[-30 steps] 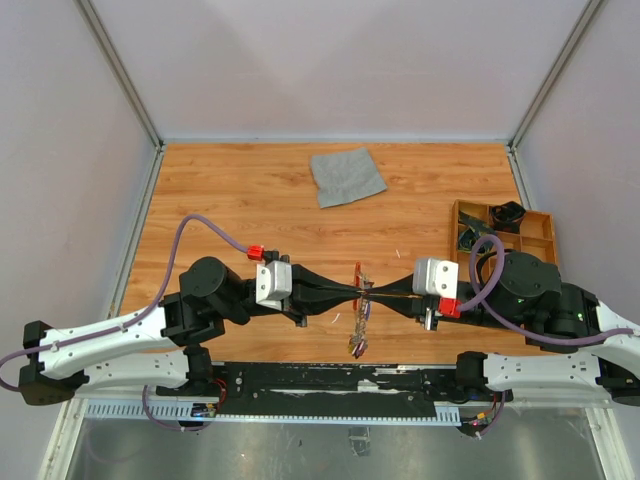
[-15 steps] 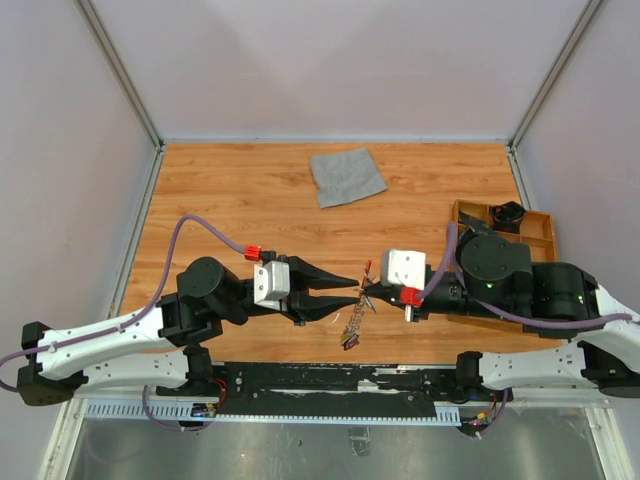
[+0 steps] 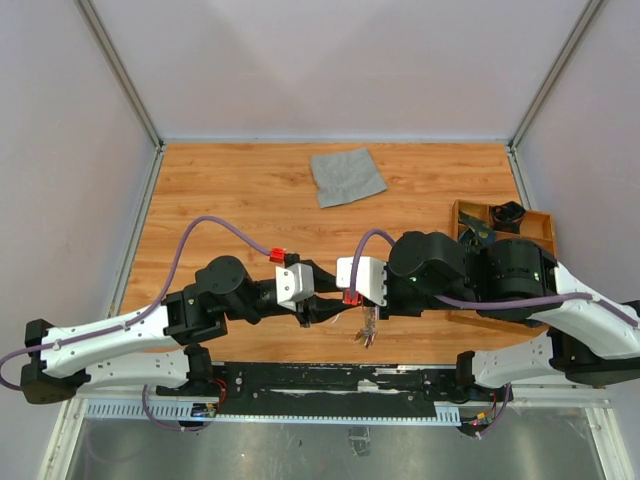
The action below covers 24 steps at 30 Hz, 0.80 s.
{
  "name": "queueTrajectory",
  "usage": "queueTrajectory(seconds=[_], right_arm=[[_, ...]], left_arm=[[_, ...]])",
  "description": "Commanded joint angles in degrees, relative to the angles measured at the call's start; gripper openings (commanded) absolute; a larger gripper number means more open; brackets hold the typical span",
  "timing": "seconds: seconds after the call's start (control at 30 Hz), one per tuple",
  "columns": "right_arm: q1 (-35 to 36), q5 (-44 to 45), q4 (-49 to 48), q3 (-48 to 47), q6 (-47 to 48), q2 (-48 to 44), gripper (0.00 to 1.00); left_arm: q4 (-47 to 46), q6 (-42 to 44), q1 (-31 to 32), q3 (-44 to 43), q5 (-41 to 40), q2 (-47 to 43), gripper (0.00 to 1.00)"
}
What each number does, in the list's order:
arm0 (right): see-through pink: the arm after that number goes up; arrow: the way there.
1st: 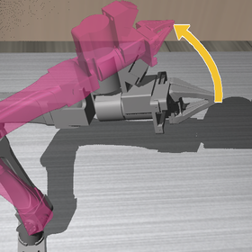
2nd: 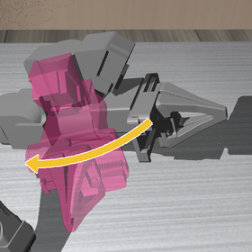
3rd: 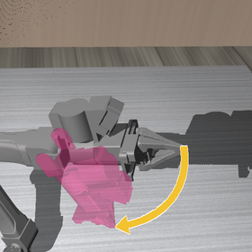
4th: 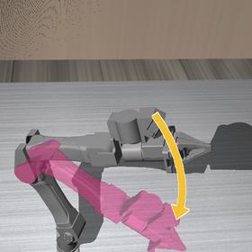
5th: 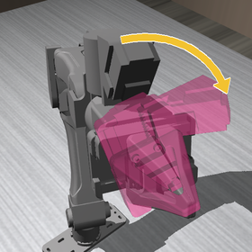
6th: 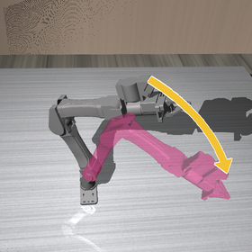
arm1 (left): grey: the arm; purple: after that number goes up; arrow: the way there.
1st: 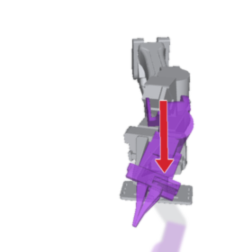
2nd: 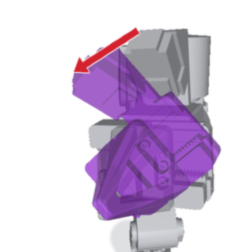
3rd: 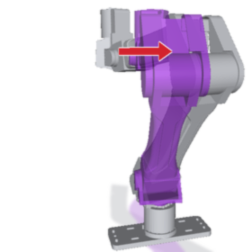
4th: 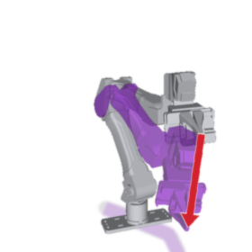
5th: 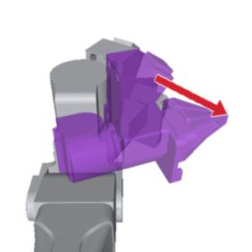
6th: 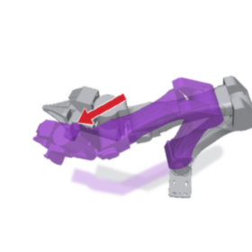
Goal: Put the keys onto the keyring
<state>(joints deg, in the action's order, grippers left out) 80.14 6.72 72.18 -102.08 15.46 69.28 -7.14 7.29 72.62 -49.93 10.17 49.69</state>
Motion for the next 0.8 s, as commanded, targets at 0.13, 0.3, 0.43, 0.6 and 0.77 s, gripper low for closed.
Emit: queueTrajectory(seconds=[0.13,0.3,0.43,0.6,0.77], right_arm=[[0.8,1.8,4.5,-4.4,-0.2,1.6,0.01],[0.8,1.6,3.7,-3.9,-0.2,1.8,0.01],[0.8,1.3,3.1,-3.6,0.0,1.8,0.01],[0.8,0.1,2.9,-2.9,0.4,2.0,0.01],[0.8,-0.5,2.5,-2.6,0.8,2.2,0.01]], left_arm=[[2.4,1.1,0.4,-1.7,0.1,2.2,0.34],[1.7,1.7,0.4,-2.1,0.6,3.6,0.33],[1.3,1.9,0.5,-2.1,0.3,3.9,0.33],[1.0,1.8,0.4,-1.7,-1.1,3.2,0.32],[0.7,1.7,0.4,-1.6,-1.3,3.0,0.32]])
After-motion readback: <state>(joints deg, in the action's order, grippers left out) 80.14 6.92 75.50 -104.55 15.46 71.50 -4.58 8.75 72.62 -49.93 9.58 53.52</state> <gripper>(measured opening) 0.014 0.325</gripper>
